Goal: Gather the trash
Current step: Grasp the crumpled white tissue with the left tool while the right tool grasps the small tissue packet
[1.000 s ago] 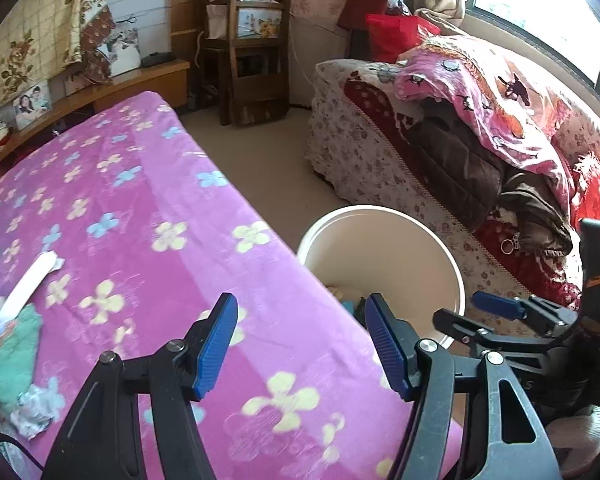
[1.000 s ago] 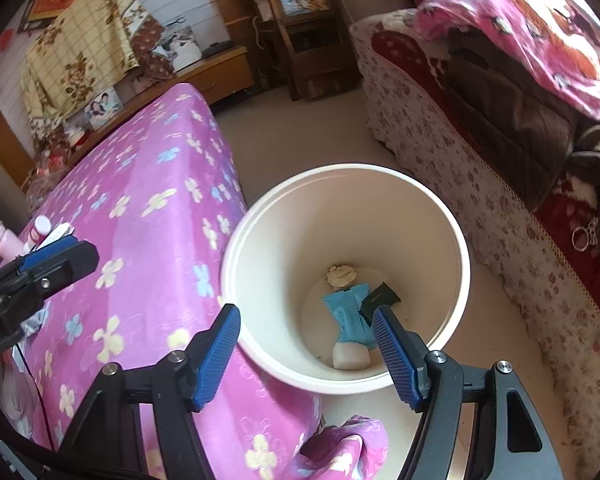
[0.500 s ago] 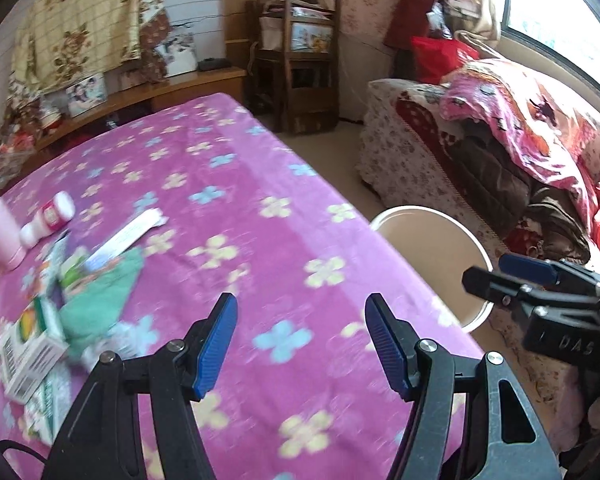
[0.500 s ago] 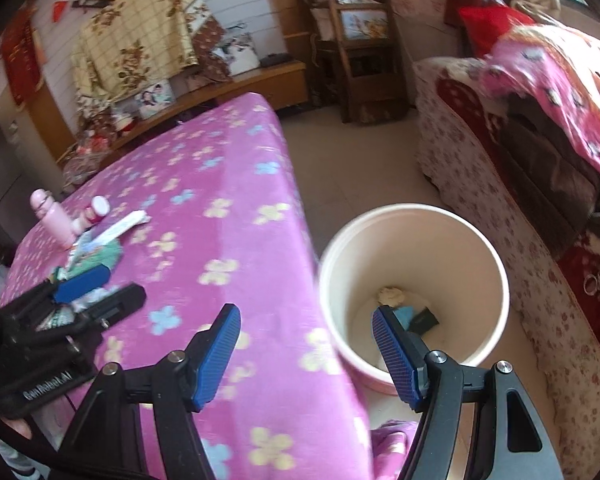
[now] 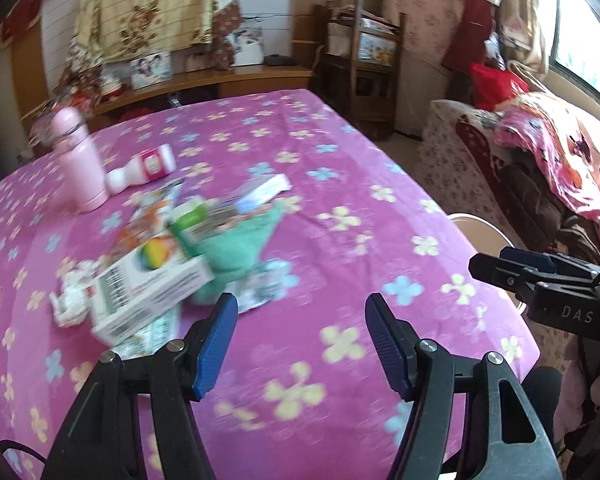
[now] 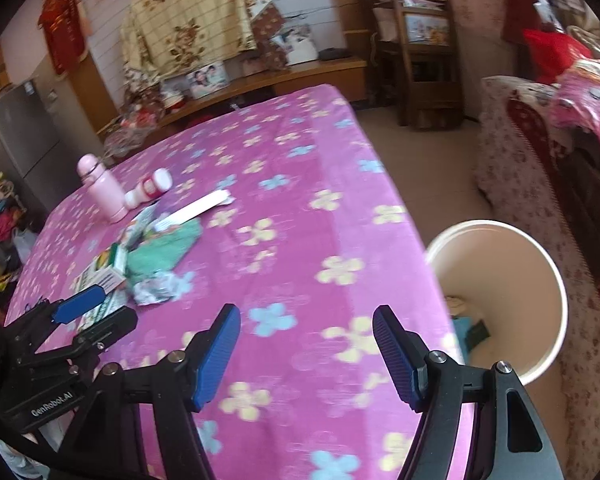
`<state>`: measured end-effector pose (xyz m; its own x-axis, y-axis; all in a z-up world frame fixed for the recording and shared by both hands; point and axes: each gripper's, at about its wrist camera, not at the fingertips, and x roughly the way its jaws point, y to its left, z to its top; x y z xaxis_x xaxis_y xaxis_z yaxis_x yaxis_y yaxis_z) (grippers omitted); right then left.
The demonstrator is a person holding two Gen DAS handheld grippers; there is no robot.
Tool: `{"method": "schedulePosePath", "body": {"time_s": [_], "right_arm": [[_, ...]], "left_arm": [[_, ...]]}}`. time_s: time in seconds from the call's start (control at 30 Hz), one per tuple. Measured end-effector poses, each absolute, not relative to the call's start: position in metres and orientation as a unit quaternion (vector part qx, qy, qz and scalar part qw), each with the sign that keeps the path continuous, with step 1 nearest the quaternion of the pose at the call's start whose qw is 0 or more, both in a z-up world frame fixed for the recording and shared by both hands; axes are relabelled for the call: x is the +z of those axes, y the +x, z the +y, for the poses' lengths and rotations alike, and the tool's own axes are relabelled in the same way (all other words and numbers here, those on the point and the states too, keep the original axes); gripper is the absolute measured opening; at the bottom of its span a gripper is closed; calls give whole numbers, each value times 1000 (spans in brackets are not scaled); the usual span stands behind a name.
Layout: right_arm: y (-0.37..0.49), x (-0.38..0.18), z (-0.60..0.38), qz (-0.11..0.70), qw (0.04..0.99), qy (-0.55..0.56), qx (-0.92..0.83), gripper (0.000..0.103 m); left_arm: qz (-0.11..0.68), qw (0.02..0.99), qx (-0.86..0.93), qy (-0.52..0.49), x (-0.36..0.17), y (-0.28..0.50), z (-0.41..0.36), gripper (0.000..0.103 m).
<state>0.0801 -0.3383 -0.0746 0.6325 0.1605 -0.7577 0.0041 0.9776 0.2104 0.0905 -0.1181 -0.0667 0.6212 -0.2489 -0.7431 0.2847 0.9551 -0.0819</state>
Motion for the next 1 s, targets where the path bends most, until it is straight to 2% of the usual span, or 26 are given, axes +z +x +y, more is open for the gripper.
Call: {"method": "schedulePosePath", "body": {"time_s": [0.4, 0.57, 0.8, 1.0], "right_arm": [[108, -97, -251, 460, 875, 83, 124, 72], [121, -103, -228, 469, 870, 68, 136, 72], [142, -114, -212, 478, 863, 59, 150, 72], [163, -131, -195, 488, 851, 60, 183, 72]], "left_arm": [[422, 903, -76, 9, -70, 93, 9, 68], [434, 900, -53, -7, -83, 112, 58, 73], [460, 887, -37, -33, -114, 160, 98, 73], [471, 879, -56, -45, -133, 190, 102, 73]]}}
